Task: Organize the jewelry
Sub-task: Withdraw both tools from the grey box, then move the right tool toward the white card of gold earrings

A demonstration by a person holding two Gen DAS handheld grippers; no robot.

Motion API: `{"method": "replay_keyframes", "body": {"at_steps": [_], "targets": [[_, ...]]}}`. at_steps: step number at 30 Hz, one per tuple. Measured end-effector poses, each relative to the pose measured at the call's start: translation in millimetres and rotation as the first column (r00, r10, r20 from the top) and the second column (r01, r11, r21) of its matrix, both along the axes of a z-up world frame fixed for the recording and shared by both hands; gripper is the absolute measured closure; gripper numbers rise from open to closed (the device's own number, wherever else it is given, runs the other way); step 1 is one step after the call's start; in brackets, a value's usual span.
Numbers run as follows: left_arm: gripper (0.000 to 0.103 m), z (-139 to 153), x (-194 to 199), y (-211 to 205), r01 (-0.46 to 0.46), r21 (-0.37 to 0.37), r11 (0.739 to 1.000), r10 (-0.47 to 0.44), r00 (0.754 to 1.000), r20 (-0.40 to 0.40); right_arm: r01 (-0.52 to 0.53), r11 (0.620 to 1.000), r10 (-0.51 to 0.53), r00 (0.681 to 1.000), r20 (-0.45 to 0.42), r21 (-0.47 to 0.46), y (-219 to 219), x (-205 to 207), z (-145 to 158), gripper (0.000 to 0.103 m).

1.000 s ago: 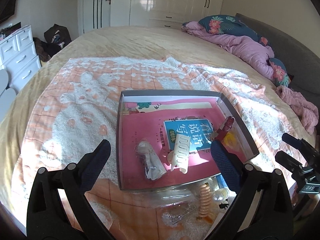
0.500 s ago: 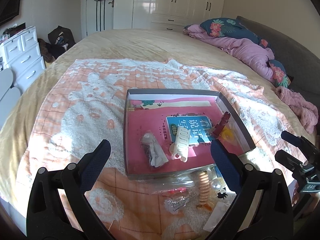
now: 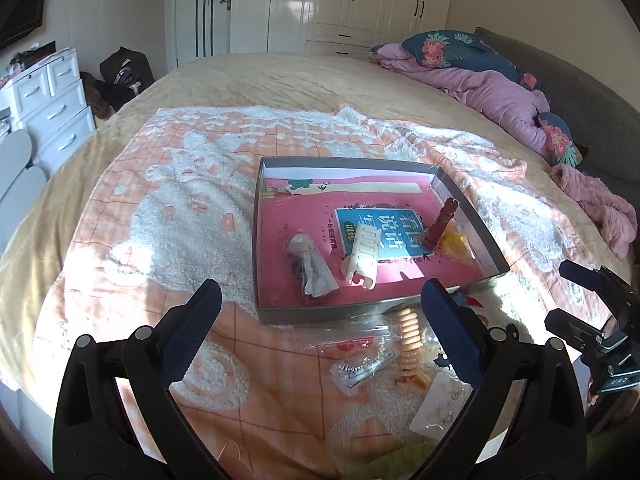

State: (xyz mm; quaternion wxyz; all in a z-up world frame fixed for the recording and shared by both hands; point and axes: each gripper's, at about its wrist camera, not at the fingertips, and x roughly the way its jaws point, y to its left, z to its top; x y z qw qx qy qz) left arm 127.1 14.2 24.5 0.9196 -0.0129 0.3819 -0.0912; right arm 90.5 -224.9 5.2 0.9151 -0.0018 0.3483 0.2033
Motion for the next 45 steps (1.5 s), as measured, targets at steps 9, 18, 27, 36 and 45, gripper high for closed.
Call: {"method": "replay_keyframes", "body": {"at_steps": [9, 18, 27, 36, 45], "targets": [[0.01, -7.2, -17.0, -3.3, -0.003, 0.019, 1.0, 0.004, 1.0, -0.015, -0.046, 0.999, 0.045, 0.999, -0.016, -0.005, 7.2, -11.7, -5.9, 0.006], [0.01, -11.8, -30.6, -10.0, 0.0, 0.05, 0.999, 0.001, 1.0, -0.024, -0.087, 0.996, 0.086, 0.996, -0.037, -0.025, 15.5, -23.1, -16.9, 0.006], [0.01, -16.5, -41.3, -14.3, 0.005, 0.077, 0.997, -0.002, 0.999, -0.033, -0.108, 0.993, 0.105, 0.993, -0.062, -0.045, 19.6, -29.9, -31.3, 0.006], [0.01, -22.9, -50.4, -16.8, 0.005, 0.094, 0.996, 0.0, 0.999, -0.052, -0.134, 0.988, 0.127, 0.988, -0.087, -0.078, 25.5, -34.8, -48.0, 0.006], [0.01, -34.5, -51.7, -13.0, -0.004, 0.088, 0.996, 0.012, 0.996, -0.089, -0.208, 0.97, 0.193, 0.974, -0.121, -0.128, 37.5, -38.7, -67.4, 0.006]]}}
